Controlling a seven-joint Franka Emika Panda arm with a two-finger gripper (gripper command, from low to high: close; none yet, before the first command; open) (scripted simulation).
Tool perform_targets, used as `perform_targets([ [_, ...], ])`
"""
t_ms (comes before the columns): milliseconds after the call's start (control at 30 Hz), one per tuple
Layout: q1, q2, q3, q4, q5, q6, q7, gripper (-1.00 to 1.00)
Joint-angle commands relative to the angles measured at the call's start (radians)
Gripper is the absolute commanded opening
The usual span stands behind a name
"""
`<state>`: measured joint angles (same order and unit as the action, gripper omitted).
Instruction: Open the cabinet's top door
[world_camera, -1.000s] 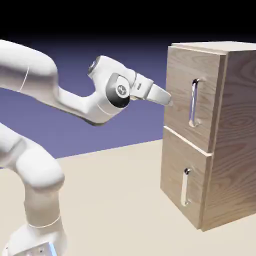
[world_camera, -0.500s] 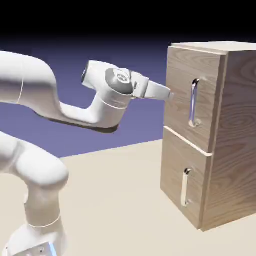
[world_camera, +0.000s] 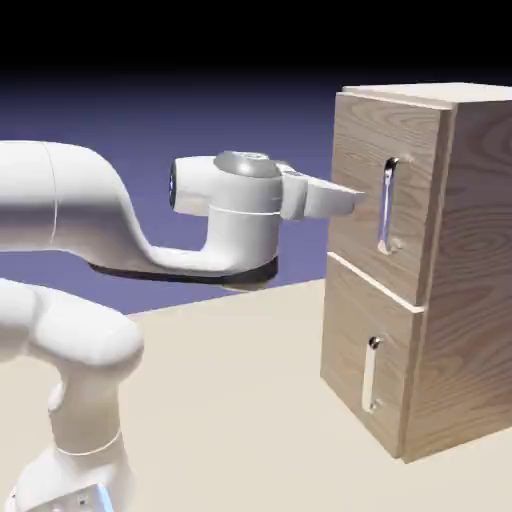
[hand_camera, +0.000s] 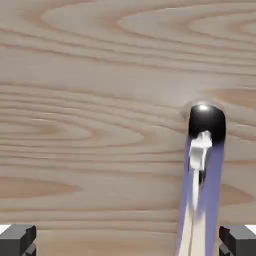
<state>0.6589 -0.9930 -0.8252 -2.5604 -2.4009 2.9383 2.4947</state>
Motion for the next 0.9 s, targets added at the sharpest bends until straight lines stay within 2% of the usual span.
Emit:
perform_targets([
  [0,0.012,-0.008,-0.015,0.005,-0.044,-0.002,0.032,0.00],
  [300,0.117,-0.077,-0.149,0.045,-0.435,-0.018,0.318,0.00],
  [367,0.122,-0.080,-0.155,0.047,-0.452,-0.019,0.330,0.00],
  [533,0.297,-0.005,-0.247,0.163,-0.480,-0.071,0.349,0.00],
  [567,0.297,-0.005,-0.247,0.163,-0.480,-0.071,0.349,-1.00],
  [867,0.012,0.003,0.013,-0.075,-0.231,-0.290,0.302,-1.00],
])
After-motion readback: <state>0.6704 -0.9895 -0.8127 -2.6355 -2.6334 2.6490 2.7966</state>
